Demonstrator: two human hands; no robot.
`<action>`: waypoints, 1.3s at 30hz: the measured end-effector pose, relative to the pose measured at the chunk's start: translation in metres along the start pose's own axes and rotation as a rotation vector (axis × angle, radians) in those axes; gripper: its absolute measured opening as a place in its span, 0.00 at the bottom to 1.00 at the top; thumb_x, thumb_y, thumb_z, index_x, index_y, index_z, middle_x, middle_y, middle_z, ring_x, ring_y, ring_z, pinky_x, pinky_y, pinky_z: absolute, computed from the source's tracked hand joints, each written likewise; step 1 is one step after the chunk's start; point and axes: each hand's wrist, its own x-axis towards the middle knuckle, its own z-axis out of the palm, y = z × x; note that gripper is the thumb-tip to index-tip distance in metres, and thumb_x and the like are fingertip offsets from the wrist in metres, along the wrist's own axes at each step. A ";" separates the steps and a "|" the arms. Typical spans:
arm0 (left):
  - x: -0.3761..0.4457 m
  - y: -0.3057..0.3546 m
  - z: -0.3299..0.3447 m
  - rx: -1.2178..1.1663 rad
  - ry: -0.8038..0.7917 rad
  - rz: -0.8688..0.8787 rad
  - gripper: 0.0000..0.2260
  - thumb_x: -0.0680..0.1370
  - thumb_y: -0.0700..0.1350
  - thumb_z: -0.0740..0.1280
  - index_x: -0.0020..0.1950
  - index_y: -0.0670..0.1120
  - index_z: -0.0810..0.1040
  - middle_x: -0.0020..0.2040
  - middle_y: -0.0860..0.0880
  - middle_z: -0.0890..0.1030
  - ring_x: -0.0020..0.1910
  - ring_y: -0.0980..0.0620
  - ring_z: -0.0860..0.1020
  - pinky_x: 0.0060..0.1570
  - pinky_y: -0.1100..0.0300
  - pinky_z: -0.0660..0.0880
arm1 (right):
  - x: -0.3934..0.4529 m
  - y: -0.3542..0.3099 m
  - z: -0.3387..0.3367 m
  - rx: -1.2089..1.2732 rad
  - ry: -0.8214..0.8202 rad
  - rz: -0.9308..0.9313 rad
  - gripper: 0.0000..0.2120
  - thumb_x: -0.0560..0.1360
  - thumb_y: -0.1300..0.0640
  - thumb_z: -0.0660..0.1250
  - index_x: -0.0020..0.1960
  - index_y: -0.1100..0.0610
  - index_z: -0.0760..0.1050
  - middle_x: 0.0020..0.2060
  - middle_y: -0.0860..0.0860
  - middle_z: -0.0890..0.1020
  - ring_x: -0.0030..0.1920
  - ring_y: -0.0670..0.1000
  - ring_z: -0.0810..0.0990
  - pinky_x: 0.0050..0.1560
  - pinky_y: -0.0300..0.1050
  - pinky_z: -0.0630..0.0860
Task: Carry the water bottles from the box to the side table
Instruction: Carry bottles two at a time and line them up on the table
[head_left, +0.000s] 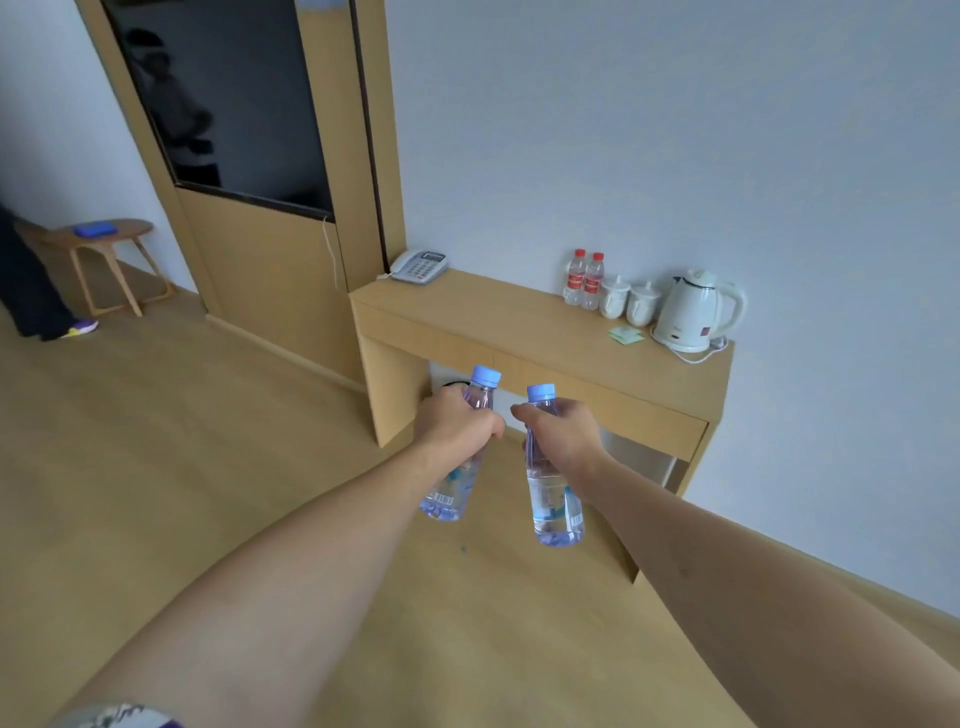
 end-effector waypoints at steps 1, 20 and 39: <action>0.022 0.005 -0.004 0.007 -0.003 0.005 0.12 0.57 0.46 0.72 0.36 0.50 0.74 0.32 0.56 0.78 0.31 0.53 0.77 0.32 0.61 0.70 | 0.016 -0.007 0.005 0.008 0.011 0.000 0.13 0.69 0.49 0.72 0.38 0.57 0.74 0.30 0.54 0.77 0.30 0.53 0.77 0.30 0.46 0.79; 0.422 0.057 0.059 0.058 -0.090 -0.005 0.12 0.57 0.48 0.74 0.38 0.51 0.77 0.37 0.54 0.82 0.37 0.52 0.81 0.37 0.59 0.75 | 0.420 -0.039 0.038 0.146 0.074 0.094 0.13 0.71 0.48 0.73 0.40 0.56 0.74 0.30 0.54 0.77 0.32 0.54 0.76 0.46 0.60 0.82; 0.781 0.069 0.141 0.111 -0.356 0.012 0.13 0.62 0.48 0.77 0.43 0.53 0.78 0.42 0.56 0.81 0.43 0.54 0.81 0.47 0.56 0.79 | 0.731 -0.034 0.064 0.100 0.284 0.205 0.17 0.72 0.47 0.75 0.37 0.55 0.71 0.28 0.47 0.73 0.31 0.50 0.73 0.38 0.46 0.74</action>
